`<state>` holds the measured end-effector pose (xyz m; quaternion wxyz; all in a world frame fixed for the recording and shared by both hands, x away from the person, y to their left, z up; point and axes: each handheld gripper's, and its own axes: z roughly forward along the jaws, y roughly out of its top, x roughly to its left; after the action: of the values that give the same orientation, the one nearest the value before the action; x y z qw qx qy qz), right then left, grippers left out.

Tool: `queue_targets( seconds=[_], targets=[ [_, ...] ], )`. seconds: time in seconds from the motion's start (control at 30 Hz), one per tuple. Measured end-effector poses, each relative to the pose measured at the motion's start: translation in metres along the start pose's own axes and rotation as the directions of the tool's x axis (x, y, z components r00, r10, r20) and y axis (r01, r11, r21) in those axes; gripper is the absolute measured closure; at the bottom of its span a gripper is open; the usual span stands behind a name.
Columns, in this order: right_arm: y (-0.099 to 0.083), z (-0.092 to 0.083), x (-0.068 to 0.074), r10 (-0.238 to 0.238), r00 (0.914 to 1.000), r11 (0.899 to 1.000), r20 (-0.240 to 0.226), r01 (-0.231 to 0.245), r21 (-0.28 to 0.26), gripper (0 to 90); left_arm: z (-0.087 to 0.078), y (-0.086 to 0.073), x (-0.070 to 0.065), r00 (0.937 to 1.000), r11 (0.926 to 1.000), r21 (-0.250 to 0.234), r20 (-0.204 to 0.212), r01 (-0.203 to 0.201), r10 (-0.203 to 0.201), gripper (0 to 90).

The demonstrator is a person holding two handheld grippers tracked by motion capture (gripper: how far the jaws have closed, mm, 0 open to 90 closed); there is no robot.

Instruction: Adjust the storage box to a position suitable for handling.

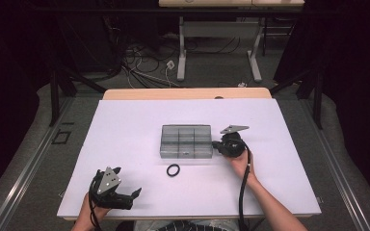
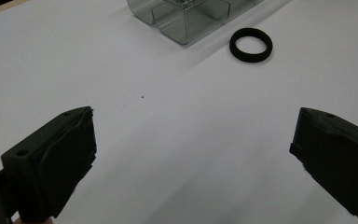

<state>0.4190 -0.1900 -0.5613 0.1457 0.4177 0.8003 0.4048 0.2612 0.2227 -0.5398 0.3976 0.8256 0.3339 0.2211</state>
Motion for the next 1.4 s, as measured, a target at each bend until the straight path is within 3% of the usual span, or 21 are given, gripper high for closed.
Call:
queue_targets(
  seconds=[0.37, 0.57, 0.67, 0.9, 1.07, 1.33, 1.4],
  targets=[
    [-0.002, -0.013, -0.003, -0.021, 0.9994, 1.0, 0.028, 0.021, 0.013, 73.5, 0.001, 0.001, 0.0, 1.0, 1.0, -0.005, 0.008, -0.001, 0.001, 0.0],
    [-0.009, -0.025, -0.011, -0.007, 0.9998, 0.999, -0.021, 0.008, 0.039, 60.7, 0.0, 0.002, 0.0, 1.0, 1.0, 0.004, 0.003, -0.001, 0.001, 0.0],
    [-0.014, -0.034, -0.011, 0.023, 0.9981, 0.997, -0.056, -0.02, 0.069, 51.5, 0.002, 0.002, 0.0, 1.0, 1.0, -0.001, -0.004, 0.0, 0.0, 0.0],
    [-0.019, -0.058, -0.004, -0.002, 0.9958, 0.998, -0.091, 0.008, 0.067, 27.0, 0.005, 0.003, 0.001, 1.0, 0.9999, 0.014, 0.004, -0.003, 0.003, 0.0],
    [-0.024, -0.069, 0.003, 0.008, 0.9956, 0.998, -0.093, -0.001, 0.07, 17.5, 0.006, 0.004, -0.003, 0.9998, 0.9999, -0.001, 0.017, -0.011, 0.011, 0.0],
    [-0.032, -0.082, 0.016, 0.035, 0.9893, 0.998, -0.142, -0.027, 0.055, 7.6, 0.005, 0.003, -0.002, 0.9999, 0.9999, 0.003, 0.007, -0.01, 0.01, 0.0],
    [-0.033, -0.082, 0.018, 0.017, 0.9888, 0.998, -0.148, -0.009, 0.058, 4.7, 0.005, 0.004, -0.003, 0.9999, 0.9999, 0.007, 0.011, -0.012, 0.011, 0.0]
  ],
)
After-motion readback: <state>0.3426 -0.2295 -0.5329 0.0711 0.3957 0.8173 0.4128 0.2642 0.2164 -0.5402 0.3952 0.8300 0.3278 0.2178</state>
